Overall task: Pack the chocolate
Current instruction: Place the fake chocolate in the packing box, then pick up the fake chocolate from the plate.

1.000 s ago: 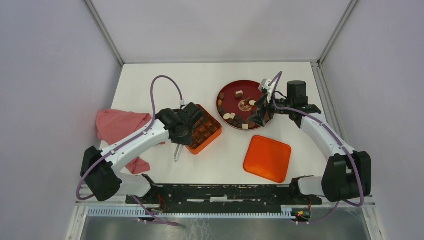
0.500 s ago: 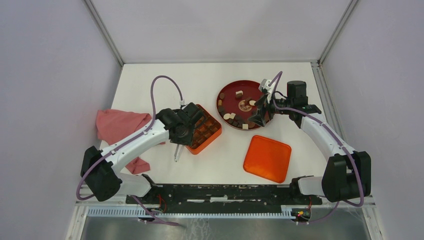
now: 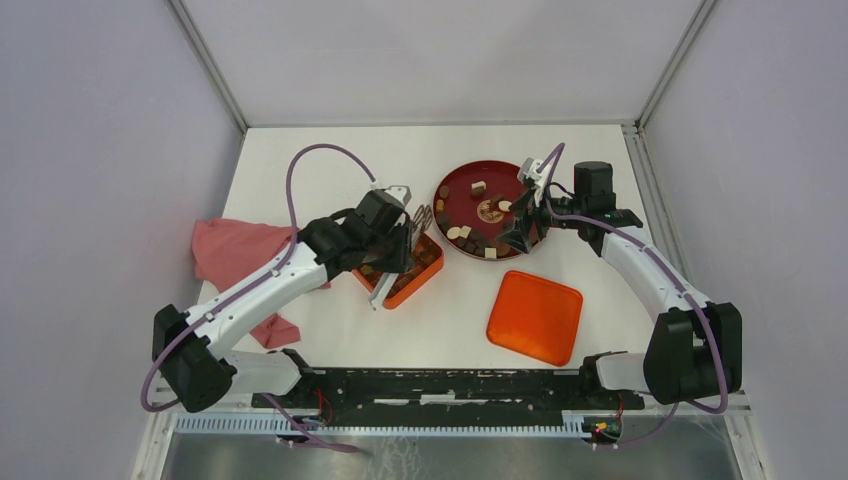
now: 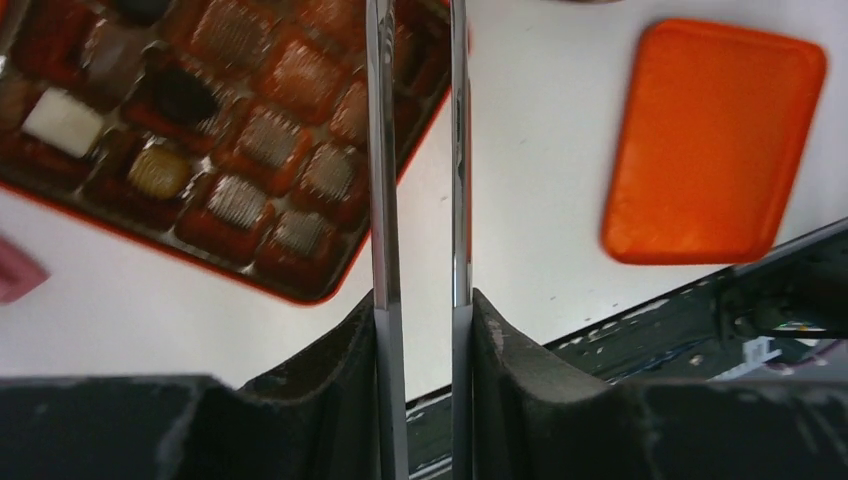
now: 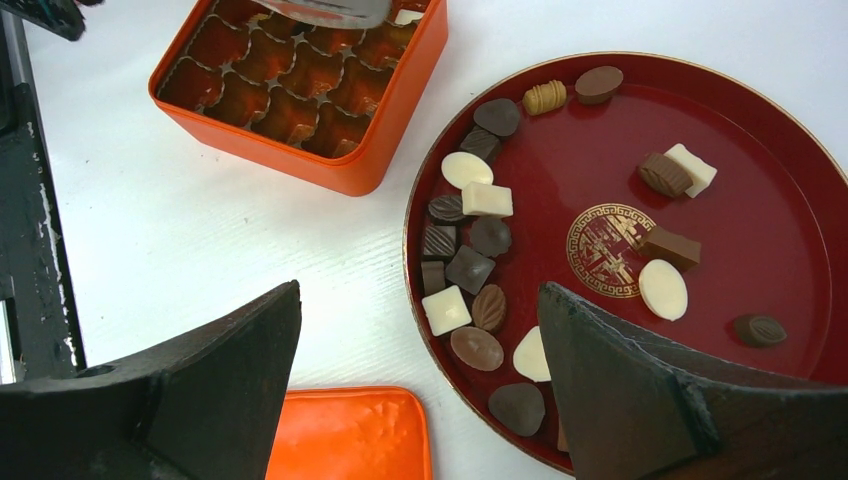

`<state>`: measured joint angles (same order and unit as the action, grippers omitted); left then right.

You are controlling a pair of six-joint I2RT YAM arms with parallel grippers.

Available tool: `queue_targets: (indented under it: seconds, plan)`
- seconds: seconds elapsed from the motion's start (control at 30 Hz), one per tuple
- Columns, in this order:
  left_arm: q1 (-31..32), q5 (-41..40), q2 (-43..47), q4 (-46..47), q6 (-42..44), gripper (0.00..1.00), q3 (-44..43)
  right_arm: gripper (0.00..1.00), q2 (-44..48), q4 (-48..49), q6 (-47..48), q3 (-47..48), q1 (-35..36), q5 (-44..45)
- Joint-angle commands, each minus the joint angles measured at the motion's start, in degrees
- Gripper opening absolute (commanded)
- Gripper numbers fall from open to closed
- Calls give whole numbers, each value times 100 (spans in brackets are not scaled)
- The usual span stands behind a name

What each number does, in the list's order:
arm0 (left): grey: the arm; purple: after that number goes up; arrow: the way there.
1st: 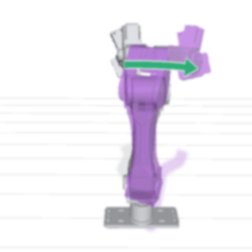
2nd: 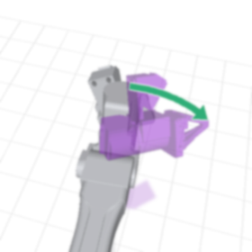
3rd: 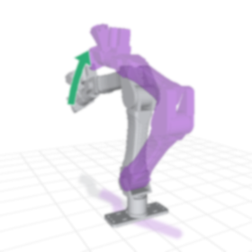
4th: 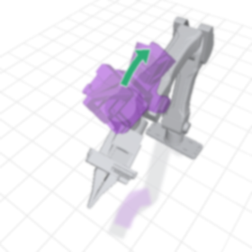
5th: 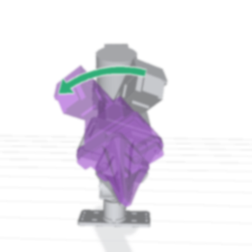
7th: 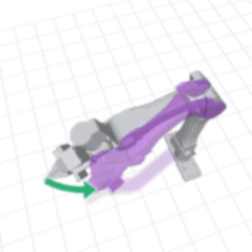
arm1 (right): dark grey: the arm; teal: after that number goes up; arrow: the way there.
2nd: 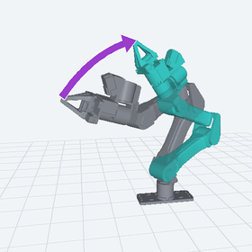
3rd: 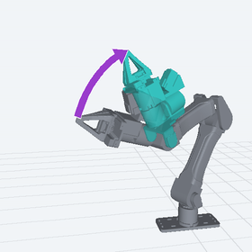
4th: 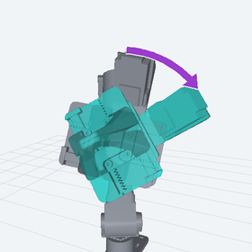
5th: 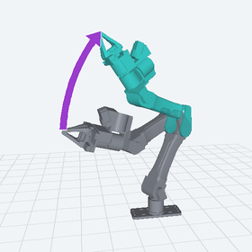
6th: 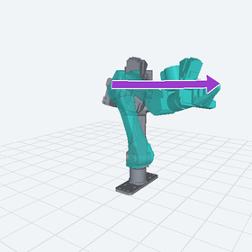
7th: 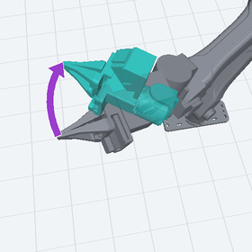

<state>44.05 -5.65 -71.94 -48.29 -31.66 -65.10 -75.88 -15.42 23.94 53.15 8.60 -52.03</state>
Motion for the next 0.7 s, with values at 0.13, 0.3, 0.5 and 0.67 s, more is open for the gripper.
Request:
queue_targets:
  seconds: [0.13, 0.3, 0.5, 0.67]
  plan:
    - [1, 853, -1120, 2051, 237, 36, -906, 93, 382, 42, 242, 170, -166, 114]
    - [37, 826, -1971, 1868, 519, 35, -1792, 93, 521, 62, 212, 143, -578, -17]
    - [121, 583, -2970, 1146, 975, 36, -2838, 94, 521, 2, 320, 170, -822, 70]
    - [123, 285, -3884, 569, 1548, 36, -3838, 94, 311, -129, 448, 234, -821, 114]
